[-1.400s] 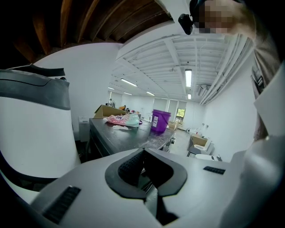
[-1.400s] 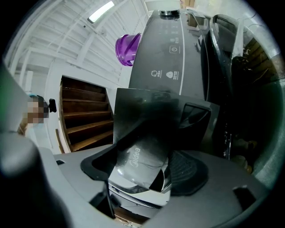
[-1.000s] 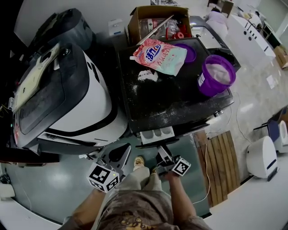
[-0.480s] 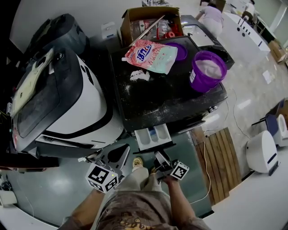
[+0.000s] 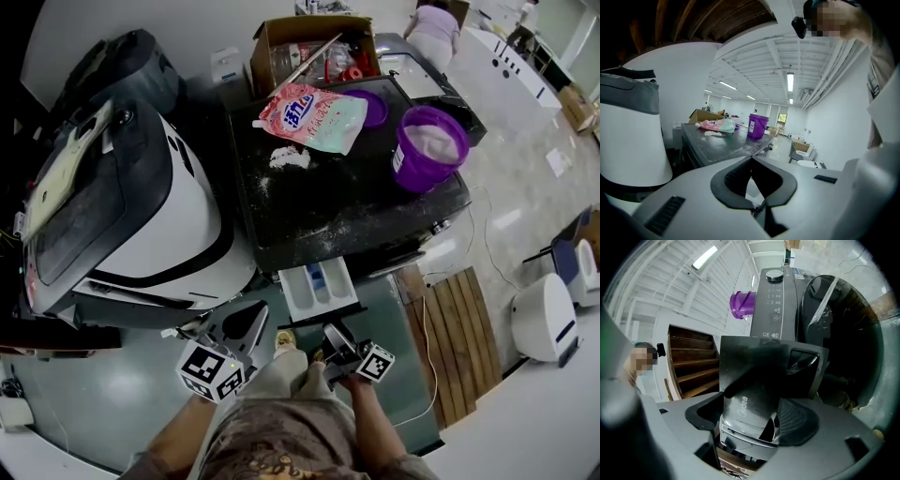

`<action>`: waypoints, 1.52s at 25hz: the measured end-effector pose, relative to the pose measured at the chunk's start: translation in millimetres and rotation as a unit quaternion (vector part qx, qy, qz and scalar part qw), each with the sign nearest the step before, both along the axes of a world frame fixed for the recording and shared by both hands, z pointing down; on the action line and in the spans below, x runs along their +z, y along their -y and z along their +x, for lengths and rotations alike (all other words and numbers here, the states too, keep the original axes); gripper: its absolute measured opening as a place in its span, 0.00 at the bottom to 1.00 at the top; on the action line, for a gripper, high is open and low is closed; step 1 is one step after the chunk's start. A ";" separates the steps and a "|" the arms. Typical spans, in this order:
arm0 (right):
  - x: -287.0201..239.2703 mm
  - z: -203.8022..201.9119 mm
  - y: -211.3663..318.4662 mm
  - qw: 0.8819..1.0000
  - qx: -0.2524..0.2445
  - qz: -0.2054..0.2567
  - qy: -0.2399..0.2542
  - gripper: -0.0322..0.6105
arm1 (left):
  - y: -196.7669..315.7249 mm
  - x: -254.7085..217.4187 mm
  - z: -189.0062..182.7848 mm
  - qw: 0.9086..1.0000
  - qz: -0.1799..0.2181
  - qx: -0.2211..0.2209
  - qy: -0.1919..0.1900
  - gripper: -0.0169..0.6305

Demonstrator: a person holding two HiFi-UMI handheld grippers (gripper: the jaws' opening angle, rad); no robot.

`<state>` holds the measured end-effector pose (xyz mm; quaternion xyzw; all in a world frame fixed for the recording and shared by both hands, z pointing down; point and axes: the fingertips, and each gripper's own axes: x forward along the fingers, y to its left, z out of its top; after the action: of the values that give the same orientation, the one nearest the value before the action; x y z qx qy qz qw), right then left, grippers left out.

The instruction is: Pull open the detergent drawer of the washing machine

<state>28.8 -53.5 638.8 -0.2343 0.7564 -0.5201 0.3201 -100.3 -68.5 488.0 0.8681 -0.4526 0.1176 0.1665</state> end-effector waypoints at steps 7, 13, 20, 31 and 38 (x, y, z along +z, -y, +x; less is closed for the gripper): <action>-0.8 2.8 -8.2 1.000 -0.007 0.001 -0.003 0.58 | -2.0 -1.3 0.6 1.000 -0.005 -0.002 -0.008 0.06; 0.4 5.2 -15.9 1.000 -0.001 -0.006 -0.001 0.58 | -3.9 -1.9 4.1 1.000 -0.003 0.008 -0.011 0.06; -0.8 5.8 -15.8 1.000 0.004 -0.002 -0.002 0.59 | -4.3 -0.7 8.2 1.000 -0.004 0.017 -0.014 0.06; 9.0 19.4 -24.9 0.999 0.024 -0.027 -0.007 0.62 | -0.7 1.7 12.6 0.999 -0.010 0.029 -0.020 0.06; -4.6 75.9 -32.1 0.995 0.075 -0.032 -0.050 0.62 | 10.8 -5.8 28.2 0.998 -0.004 0.050 -0.036 0.06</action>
<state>104.7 -21.4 634.2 -0.3263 0.7348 -0.5061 0.3122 -72.0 -79.3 482.2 0.8925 -0.4019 0.0965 0.1804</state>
